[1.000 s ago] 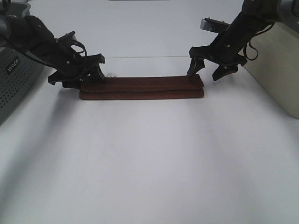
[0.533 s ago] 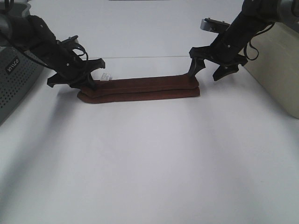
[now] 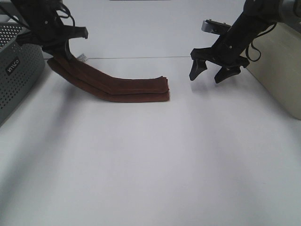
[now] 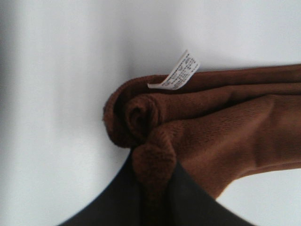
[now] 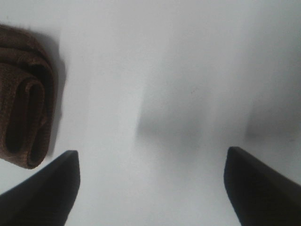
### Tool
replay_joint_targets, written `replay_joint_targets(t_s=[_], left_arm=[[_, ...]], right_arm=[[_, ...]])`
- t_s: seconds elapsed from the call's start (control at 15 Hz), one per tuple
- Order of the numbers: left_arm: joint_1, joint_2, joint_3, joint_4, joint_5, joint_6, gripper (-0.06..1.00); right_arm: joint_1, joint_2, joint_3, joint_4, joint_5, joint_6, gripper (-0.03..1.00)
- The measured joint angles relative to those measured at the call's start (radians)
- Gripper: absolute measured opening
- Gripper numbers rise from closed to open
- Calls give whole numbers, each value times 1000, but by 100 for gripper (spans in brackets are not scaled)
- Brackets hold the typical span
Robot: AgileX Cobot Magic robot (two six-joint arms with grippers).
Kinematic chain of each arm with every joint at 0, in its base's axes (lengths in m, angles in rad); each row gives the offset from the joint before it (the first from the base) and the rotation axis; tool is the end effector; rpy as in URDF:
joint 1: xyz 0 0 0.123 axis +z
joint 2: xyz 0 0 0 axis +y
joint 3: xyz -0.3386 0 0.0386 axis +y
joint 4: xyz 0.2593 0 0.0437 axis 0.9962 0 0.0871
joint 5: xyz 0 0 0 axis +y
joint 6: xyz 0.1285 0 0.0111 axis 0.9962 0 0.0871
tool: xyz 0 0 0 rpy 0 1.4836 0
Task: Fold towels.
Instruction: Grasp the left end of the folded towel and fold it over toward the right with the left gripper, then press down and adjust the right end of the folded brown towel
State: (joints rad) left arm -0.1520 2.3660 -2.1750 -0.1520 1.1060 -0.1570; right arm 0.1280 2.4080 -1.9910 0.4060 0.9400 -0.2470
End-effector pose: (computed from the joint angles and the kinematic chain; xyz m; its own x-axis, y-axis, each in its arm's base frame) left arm 0.5679 -0.1047 0.2068 -0.9440 -0.0796 -0.3202 -0.0136 0.9790 -0.2032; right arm 0.5630 0.1140 0.1408 -0.9347 -0.1191 -0.3348 -0.2258 0.9265 0.3009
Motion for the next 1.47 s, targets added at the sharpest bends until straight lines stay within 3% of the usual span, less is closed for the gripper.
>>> replay_joint_targets(t_s=[0.27, 0.6, 0.67, 0.87, 0.93, 1.13, 1.27, 1.47], left_arm=[[-79, 6, -62, -174, -5, -41, 7], [-185, 84, -62, -213, -160, -109, 10], [-199, 97, -62, -221, -182, -140, 16], [-232, 121, -62, -256, -255, -182, 54], [-242, 122, -62, -267, -301, -182, 62], [-259, 115, -62, -324, -453, -183, 68], [-246, 86, -62, -292, -481, -160, 69], [-179, 38, -62, -167, -451, -120, 69]], right_arm=[[0, -2, 0, 0, 8, 0, 79], [0, -4, 0, 0, 45, 0, 79], [0, -4, 0, 0, 55, 0, 79], [0, -4, 0, 3, 98, 0, 79], [0, -4, 0, 8, 106, 0, 79], [0, -4, 0, 49, 142, 0, 79], [0, -9, 0, 108, 157, -9, 79], [0, -60, 0, 269, 158, -74, 79]])
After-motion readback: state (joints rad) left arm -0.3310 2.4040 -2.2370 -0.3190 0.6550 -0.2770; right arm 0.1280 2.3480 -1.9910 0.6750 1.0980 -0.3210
